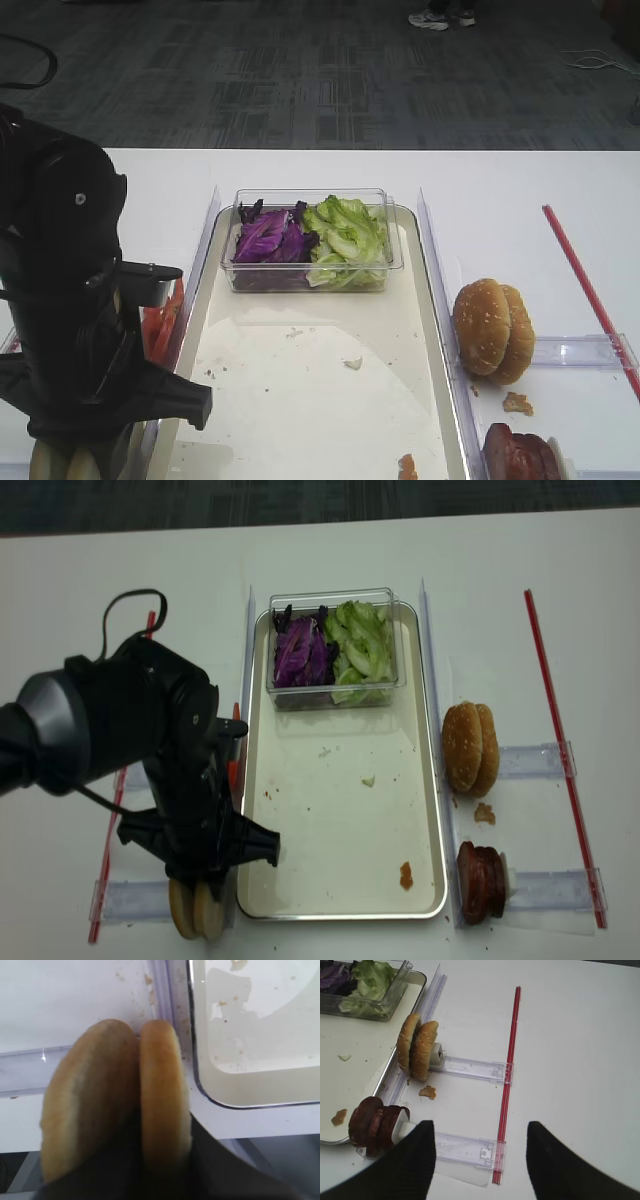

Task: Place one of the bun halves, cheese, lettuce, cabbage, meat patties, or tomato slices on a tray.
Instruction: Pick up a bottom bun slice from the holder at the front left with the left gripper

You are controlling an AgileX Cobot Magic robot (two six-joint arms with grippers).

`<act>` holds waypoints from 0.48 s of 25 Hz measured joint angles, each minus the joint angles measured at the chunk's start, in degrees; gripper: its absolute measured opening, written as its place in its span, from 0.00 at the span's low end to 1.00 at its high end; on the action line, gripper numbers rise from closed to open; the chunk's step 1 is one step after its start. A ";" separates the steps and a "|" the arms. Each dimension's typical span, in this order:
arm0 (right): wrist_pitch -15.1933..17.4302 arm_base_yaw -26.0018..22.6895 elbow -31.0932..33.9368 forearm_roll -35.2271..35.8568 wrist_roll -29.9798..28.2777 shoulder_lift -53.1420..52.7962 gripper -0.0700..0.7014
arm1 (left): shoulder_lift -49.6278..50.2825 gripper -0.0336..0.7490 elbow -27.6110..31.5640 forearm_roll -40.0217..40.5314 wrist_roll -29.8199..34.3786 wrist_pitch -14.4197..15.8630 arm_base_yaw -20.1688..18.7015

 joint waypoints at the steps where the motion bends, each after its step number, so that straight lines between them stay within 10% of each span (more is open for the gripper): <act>1: 0.00 0.00 0.00 0.00 0.00 0.00 0.64 | 0.00 0.17 0.00 0.00 0.00 0.00 0.00; 12: 0.00 0.00 0.00 0.00 0.00 0.00 0.64 | 0.00 0.13 -0.71 0.20 -0.12 2.02 0.00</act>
